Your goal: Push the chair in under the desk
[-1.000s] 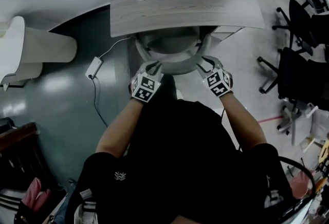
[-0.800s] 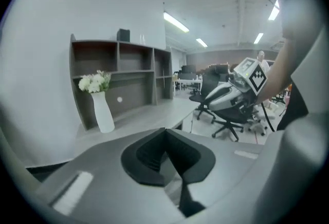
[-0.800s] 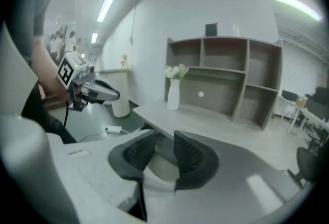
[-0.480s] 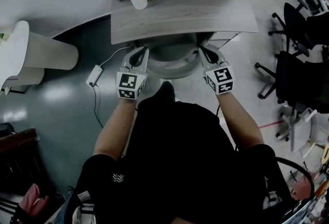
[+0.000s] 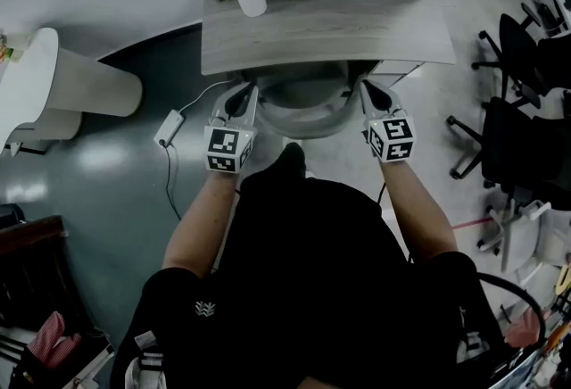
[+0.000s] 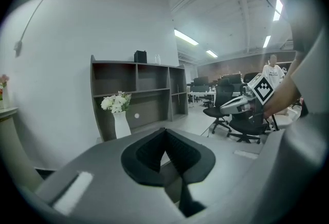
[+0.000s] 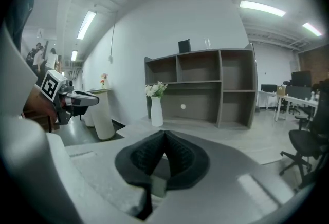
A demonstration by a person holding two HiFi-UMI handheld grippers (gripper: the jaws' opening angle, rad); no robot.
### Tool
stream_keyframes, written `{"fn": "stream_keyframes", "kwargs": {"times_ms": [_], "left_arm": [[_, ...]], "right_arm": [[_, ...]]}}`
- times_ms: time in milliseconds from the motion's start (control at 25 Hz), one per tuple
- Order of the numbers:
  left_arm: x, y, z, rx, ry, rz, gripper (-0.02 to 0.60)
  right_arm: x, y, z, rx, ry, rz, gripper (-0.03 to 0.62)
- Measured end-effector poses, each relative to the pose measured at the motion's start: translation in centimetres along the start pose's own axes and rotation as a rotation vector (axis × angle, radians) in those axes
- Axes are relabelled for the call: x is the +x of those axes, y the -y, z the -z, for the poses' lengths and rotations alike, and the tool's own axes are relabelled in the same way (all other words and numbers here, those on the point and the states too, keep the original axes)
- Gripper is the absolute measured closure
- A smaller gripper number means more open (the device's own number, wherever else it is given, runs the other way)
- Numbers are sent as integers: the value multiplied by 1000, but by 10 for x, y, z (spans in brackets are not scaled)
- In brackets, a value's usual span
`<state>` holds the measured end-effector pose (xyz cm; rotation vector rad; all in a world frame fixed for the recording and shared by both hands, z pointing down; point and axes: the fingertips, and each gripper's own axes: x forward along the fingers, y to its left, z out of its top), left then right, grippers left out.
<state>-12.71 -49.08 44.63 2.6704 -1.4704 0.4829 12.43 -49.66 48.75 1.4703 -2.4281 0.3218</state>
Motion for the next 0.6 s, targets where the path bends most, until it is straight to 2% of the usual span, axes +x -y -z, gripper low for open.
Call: {"fn": "stream_keyframes", "kwargs": {"times_ms": [320, 600], "left_arm": [[0, -6, 7, 23, -28, -3, 575], [3, -14, 6, 31, -32, -9, 575]], "right_arm": [[8, 6, 6, 25, -10, 14, 592], [14, -1, 7, -51, -21, 7, 592]]}}
